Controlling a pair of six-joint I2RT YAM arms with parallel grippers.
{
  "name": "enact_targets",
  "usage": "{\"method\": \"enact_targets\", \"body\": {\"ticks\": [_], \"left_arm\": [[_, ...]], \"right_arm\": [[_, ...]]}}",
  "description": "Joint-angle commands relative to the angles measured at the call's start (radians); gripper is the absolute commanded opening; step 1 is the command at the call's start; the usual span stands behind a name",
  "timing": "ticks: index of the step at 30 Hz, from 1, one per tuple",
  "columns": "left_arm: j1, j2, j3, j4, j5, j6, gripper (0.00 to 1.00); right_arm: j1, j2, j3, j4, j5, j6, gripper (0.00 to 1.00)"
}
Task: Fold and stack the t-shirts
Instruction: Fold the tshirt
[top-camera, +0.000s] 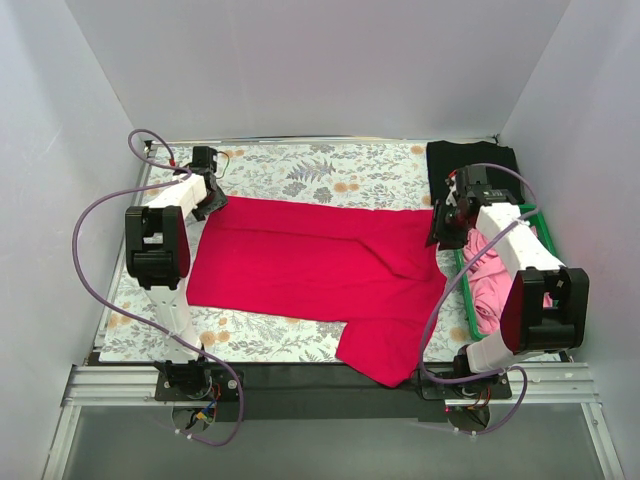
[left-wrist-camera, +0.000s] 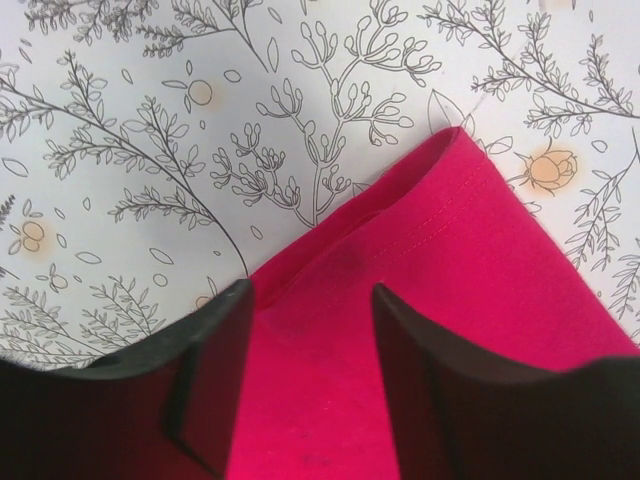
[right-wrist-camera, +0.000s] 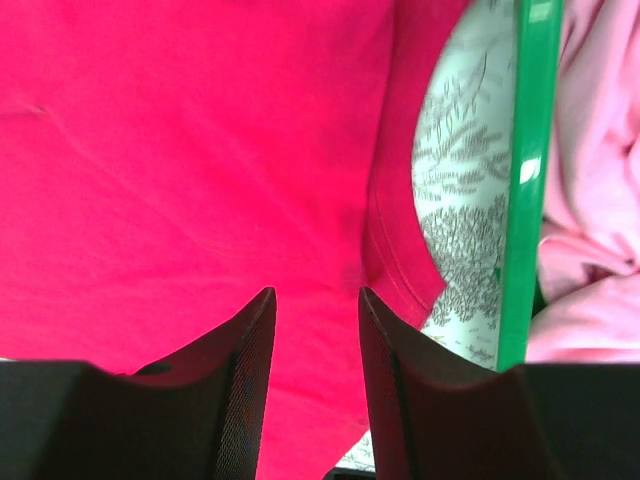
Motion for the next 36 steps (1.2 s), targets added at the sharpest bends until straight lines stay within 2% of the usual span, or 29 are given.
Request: {"method": "enact_targets", "body": {"ticks": [1,3,7,11,15,19,23,30,36], "left_arm": [[-0.003,-0.09,0.04,0.023,-0.01,0.002,0.51],[-0.027,-0.11,0.043,0.026,-0.018,0.012,0.57],[-0.082,-0.118,0.043,0.034,-0.026,0.032,0.58],[-0.131,-0.087,0.04,0.051,-0.014,0.031,0.54],[-0.13,-0.049,-0.008,0.092,-0.038,0.005,0.48],[-0.115,0.016,-0.025,0.099,-0.036,-0.017,0.47],[-0.053,0.031,-0.077,0.092,-0.024,-0.084,0.43],[0.055,-0.024,-0.207,0.117,-0.004,-0.091,0.41],[0.079,-0.063,-0.256,0.138,-0.012,-0.061,0.41]], "right_arm": [[0.0,-0.019,0.095,0.011,-0.003,-0.03,0.39],[0.0,-0.003,0.133,0.013,-0.009,-0.041,0.39],[0.001,0.053,0.181,0.025,-0.038,-0.046,0.36],[0.003,0.099,0.183,0.1,-0.138,-0.012,0.32],[0.004,0.118,0.158,0.163,-0.109,-0.014,0.31],[0.003,0.125,0.111,0.235,-0.083,-0.023,0.31],[0.004,0.151,0.097,0.296,-0.075,-0.024,0.31],[0.008,0.219,0.109,0.421,-0.077,-0.024,0.31],[0.008,0.319,0.173,0.493,-0.131,0.005,0.3]]}}
